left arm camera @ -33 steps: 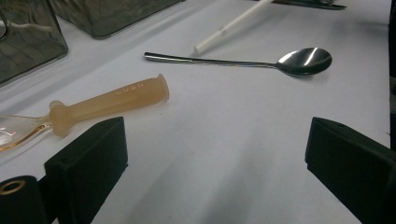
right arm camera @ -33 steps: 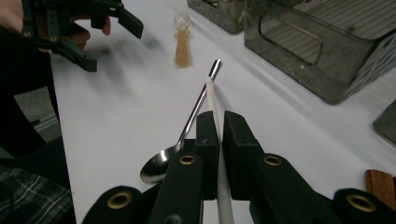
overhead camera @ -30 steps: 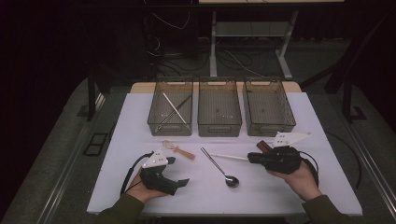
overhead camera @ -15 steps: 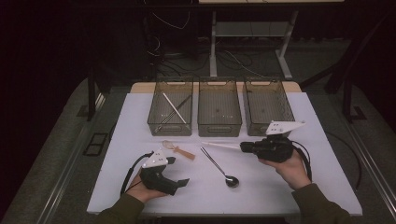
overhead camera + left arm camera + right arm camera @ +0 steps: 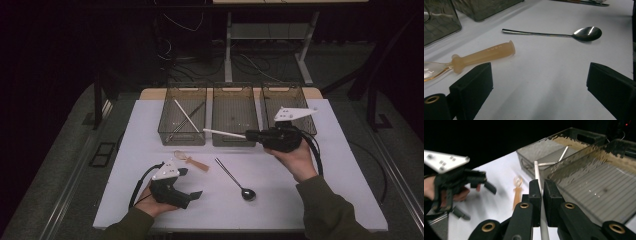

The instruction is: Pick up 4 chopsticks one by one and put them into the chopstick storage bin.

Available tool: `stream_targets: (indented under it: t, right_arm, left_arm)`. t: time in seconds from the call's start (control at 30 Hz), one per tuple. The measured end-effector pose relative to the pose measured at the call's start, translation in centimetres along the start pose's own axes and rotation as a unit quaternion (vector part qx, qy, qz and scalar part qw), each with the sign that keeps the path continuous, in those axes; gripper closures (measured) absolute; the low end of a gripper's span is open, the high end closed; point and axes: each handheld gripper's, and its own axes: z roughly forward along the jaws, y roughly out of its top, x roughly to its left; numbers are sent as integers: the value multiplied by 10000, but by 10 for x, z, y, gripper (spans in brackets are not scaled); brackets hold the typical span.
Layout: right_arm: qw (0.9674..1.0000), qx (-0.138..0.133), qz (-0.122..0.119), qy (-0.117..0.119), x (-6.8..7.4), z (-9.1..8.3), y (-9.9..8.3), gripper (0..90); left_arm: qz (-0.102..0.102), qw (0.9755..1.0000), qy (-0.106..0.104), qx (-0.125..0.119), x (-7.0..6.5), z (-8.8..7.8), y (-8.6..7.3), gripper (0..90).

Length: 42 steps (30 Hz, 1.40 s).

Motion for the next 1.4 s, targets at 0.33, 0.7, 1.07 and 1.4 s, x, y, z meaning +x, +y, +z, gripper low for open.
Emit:
stream_targets:
  t: [0.33, 0.7, 1.07, 1.4]
  right_arm:
    - [9997, 43, -68, -213, -8, 39, 38, 856]
    - [9987, 134, 25, -497, -21, 87, 69, 856]
    - [9955, 440, 104, -838, -27, 149, 86, 855]
    - [9902, 671, 236, -1205, -32, 203, 96, 855]
  left_arm:
    - [9, 10000, -1, -1, -1, 0, 0, 55]
    - [50, 10000, -18, 6, -1, 1, 1, 55]
    - [134, 9999, 28, 44, -1, 2, 0, 56]
    - [149, 9998, 93, 40, 3, 6, 2, 49]
